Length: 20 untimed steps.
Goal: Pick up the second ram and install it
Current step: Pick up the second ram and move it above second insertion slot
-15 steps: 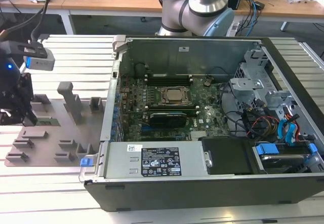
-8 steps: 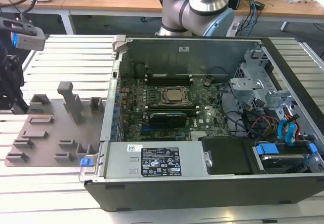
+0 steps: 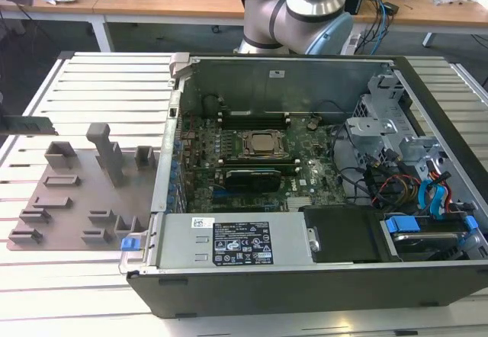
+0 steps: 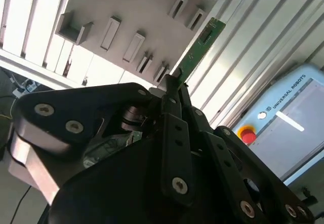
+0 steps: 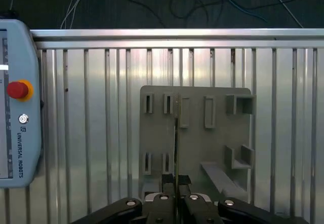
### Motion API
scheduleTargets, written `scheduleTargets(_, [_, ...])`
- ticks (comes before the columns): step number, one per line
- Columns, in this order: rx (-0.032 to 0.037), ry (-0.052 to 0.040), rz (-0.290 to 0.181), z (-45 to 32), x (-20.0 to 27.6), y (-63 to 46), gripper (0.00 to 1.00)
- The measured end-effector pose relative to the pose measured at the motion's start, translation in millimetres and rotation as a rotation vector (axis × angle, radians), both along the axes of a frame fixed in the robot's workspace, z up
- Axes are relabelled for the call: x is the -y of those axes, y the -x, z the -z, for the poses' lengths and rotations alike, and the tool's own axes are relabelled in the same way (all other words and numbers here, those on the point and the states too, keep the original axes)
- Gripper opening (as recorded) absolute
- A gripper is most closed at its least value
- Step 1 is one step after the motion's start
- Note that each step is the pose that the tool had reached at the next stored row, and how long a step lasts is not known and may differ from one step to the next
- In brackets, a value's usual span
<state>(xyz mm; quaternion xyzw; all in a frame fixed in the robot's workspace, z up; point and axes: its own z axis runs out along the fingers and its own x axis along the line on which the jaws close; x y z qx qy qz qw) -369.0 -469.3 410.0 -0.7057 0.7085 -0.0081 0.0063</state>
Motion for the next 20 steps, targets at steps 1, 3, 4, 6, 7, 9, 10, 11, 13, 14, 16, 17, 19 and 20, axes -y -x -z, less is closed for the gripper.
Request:
scheduleTargets(1, [0.0000, 0.0000, 0.000, -6.4, 0.0, 0.0, 0.14])
scheduleTargets(3, [0.0000, 0.0000, 0.000, -21.5, -0.1, 0.0, 0.14])
scheduleTargets(4, [0.0000, 0.0000, 0.000, -31.8, -0.2, 0.0, 0.14])
scheduleTargets(6, [0.0001, -0.0001, 0.000, -43.4, -0.3, 0.0, 0.14])
scheduleTargets(7, [0.0002, -0.0003, 0.000, -43.5, -0.3, 0.0, 0.14])
scheduleTargets(9, [-0.0003, -0.0002, 0.000, -43.6, -0.4, -1.4, 0.14])
scheduleTargets(10, [-0.0044, -0.0007, 0.001, -42.0, -0.4, -11.7, 0.14])
scheduleTargets(11, [-0.0090, -0.0007, 0.000, -40.8, -0.8, -22.1, 0.14])
scheduleTargets(13, [-0.0176, -0.0008, 0.001, -38.5, -1.7, -43.6, 0.14])
scheduleTargets(14, [-0.0194, -0.0007, 0.001, -38.2, -1.8, -48.5, 0.14])
scheduleTargets(16, [-0.0257, -0.0008, 0.000, -36.5, -2.2, -63.1, 0.14])
scheduleTargets(17, [-0.0304, -0.0009, 0.001, -34.9, -2.5, -70.5, 0.14])
scheduleTargets(19, [-0.0405, -0.0008, 0.001, -26.5, -3.8, -96.3, 0.14])
scheduleTargets(20, [-0.0416, -0.0007, 0.000, -22.8, -3.9, -105.7, 0.14])
